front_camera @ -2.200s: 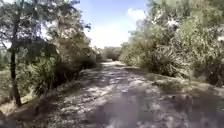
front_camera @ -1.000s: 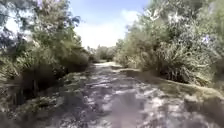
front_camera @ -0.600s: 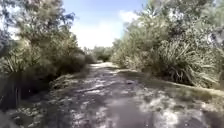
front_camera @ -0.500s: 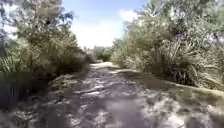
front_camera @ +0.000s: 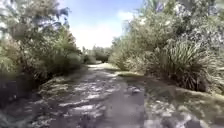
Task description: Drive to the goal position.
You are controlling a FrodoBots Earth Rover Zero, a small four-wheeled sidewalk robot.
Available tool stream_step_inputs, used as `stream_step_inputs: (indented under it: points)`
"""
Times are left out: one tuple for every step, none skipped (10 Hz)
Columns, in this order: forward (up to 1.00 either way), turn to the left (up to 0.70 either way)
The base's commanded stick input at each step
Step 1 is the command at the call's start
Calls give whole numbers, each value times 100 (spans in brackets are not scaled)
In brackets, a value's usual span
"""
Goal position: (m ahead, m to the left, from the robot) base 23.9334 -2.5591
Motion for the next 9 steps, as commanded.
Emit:
stream_step_inputs:
  points:
    - [85, 0]
    - [85, 0]
    - [85, 0]
    - [85, 0]
    - [85, 0]
    - [85, 0]
    - [85, 0]
    - [85, 0]
    - [85, 0]
